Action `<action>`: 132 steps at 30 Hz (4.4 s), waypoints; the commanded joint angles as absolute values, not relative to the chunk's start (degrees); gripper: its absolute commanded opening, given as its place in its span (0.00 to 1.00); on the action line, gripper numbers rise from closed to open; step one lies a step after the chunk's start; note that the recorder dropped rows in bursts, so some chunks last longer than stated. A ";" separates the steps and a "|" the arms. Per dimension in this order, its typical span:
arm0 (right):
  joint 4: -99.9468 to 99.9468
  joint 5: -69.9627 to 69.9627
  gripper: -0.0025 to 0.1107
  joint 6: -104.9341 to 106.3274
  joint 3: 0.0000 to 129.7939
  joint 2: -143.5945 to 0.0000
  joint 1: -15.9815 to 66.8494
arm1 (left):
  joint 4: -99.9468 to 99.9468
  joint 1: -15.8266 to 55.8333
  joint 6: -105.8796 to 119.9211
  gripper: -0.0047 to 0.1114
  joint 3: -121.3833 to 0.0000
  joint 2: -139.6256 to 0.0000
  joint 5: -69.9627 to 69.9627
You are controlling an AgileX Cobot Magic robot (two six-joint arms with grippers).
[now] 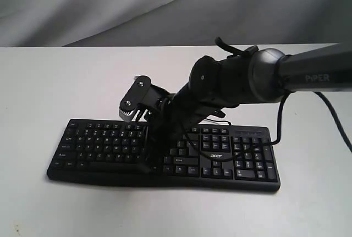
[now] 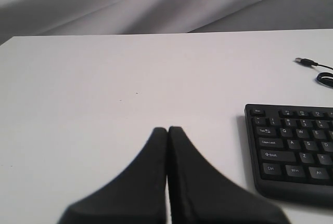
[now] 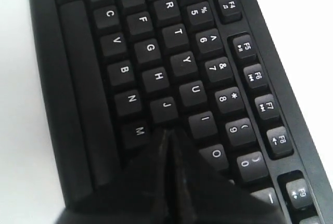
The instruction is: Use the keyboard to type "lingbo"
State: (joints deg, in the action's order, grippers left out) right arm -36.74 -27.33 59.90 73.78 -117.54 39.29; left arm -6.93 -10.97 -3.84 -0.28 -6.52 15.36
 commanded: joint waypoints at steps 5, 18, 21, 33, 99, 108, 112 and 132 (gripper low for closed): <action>-35.69 -26.38 0.02 60.00 73.06 -117.83 39.46 | -6.71 -11.07 -3.96 0.04 0.00 -6.80 15.02; -34.88 -25.65 0.02 60.00 73.06 -118.86 39.35 | -6.71 -11.07 -3.96 0.04 0.00 -6.80 15.02; -34.73 -24.93 0.02 60.00 73.06 -118.86 39.10 | -6.71 -11.07 -3.96 0.04 0.00 -6.80 15.02; -34.46 -24.43 0.02 59.68 73.06 -119.37 39.12 | -6.71 -11.07 -3.96 0.04 0.00 -6.80 15.02; -37.07 -29.05 0.02 60.99 80.46 -121.77 43.28 | -6.71 -11.07 -3.96 0.04 0.00 -6.80 15.02; -37.47 -28.22 0.02 61.25 80.46 -123.06 43.31 | -6.71 -11.07 -3.96 0.04 0.00 -6.80 15.02; -37.47 -28.22 0.02 61.40 80.46 -123.06 43.31 | -6.71 -11.07 -3.96 0.04 0.00 -6.80 15.02; -36.85 -28.47 0.02 61.38 83.82 -123.12 43.41 | -6.71 -11.07 -3.96 0.04 0.00 -6.80 15.02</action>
State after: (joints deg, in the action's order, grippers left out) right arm -37.18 -28.42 60.70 81.81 -123.80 43.31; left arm -6.93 -10.97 -3.84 -0.28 -6.52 15.36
